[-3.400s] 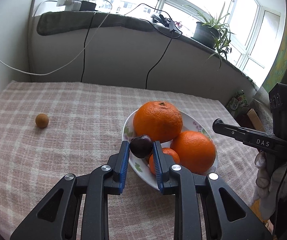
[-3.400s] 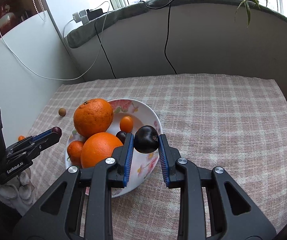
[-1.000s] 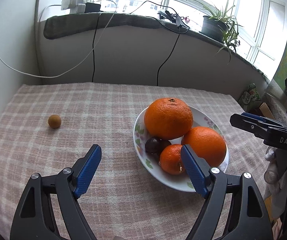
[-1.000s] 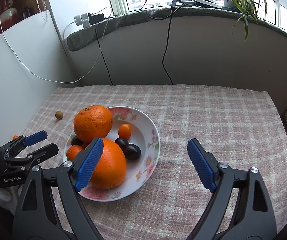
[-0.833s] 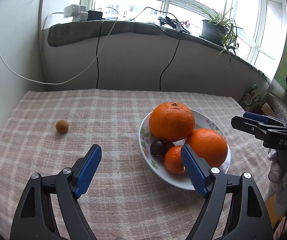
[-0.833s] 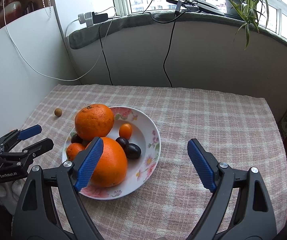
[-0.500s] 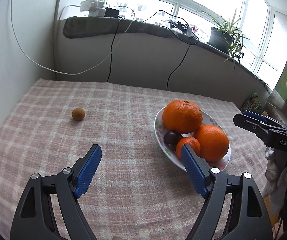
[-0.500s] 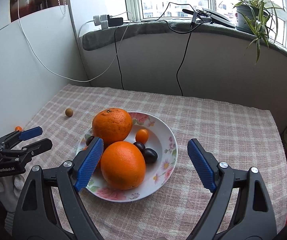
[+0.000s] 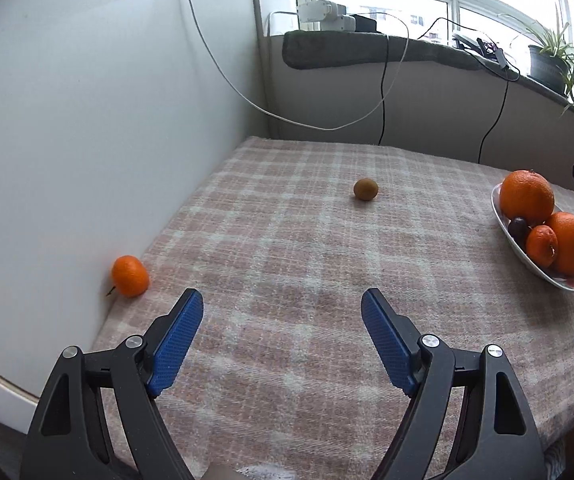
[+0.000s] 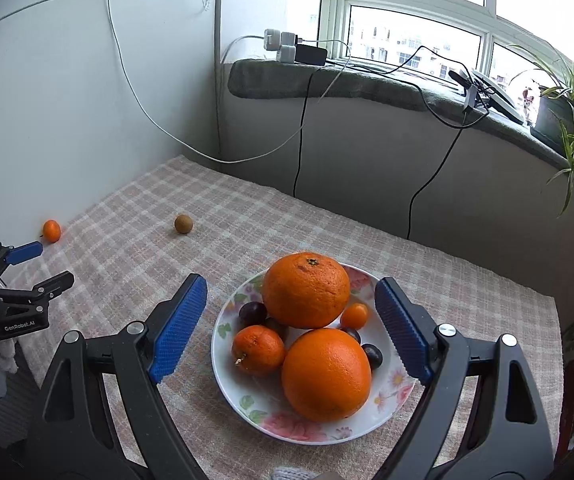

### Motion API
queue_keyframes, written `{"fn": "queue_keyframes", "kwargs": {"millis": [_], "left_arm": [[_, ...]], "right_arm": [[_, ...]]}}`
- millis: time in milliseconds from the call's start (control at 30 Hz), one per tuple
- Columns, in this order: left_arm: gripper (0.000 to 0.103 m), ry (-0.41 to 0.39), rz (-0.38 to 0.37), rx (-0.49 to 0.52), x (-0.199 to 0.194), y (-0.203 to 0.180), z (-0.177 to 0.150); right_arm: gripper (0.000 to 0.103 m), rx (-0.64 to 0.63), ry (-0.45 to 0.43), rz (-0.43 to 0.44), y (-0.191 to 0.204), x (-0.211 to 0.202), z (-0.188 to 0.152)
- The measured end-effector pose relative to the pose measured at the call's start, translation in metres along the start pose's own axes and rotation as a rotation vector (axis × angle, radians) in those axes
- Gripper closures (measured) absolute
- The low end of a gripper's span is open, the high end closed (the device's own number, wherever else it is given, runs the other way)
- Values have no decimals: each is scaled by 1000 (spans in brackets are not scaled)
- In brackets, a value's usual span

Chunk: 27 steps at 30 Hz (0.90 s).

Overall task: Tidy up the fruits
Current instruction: 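Move the right tool to the brown kiwi while the left tool moves to the small tangerine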

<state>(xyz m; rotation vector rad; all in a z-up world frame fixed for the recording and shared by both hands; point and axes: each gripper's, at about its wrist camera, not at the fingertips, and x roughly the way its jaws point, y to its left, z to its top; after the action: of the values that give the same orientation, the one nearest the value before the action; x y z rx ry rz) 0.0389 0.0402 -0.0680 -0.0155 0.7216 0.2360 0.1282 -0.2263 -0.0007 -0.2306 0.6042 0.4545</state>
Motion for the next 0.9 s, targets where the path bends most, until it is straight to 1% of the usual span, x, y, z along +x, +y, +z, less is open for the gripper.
{"fn": "queue_keyframes", "kwargs": {"millis": [33, 133, 167, 267, 367, 500, 633, 667, 733, 800, 833, 867, 900], "left_arm": [[21, 2, 15, -16, -1, 6, -3], [22, 3, 29, -42, -3, 20, -9], [25, -1, 35, -53, -5, 24, -12], [26, 8, 26, -95, -5, 35, -14], [26, -6, 35, -170, -7, 52, -17], [26, 18, 33, -245, 0, 70, -17], [26, 25, 56, -285, 7, 82, -16], [26, 31, 55, -293, 9, 84, -16], [26, 49, 58, -313, 14, 89, -16], [27, 55, 66, -342, 19, 93, -18], [31, 53, 68, -360, 21, 96, -18], [40, 57, 68, -379, 23, 99, -18], [43, 57, 65, -399, 25, 101, -18]], "right_arm": [[15, -4, 3, 4, 4, 2, 3], [15, -27, 17, 28, 16, 11, 10], [15, -35, 19, 39, 20, 14, 12], [15, -57, 33, 85, 33, 24, 19], [15, -73, 45, 127, 46, 35, 27], [15, -94, 68, 185, 61, 52, 40], [15, -90, 109, 235, 75, 76, 52], [16, -85, 120, 247, 78, 82, 55], [25, -69, 153, 266, 84, 95, 59], [27, -47, 195, 291, 89, 110, 63], [28, -37, 215, 303, 91, 116, 65], [29, -30, 235, 311, 93, 122, 66], [33, -25, 253, 316, 94, 128, 68]]}}
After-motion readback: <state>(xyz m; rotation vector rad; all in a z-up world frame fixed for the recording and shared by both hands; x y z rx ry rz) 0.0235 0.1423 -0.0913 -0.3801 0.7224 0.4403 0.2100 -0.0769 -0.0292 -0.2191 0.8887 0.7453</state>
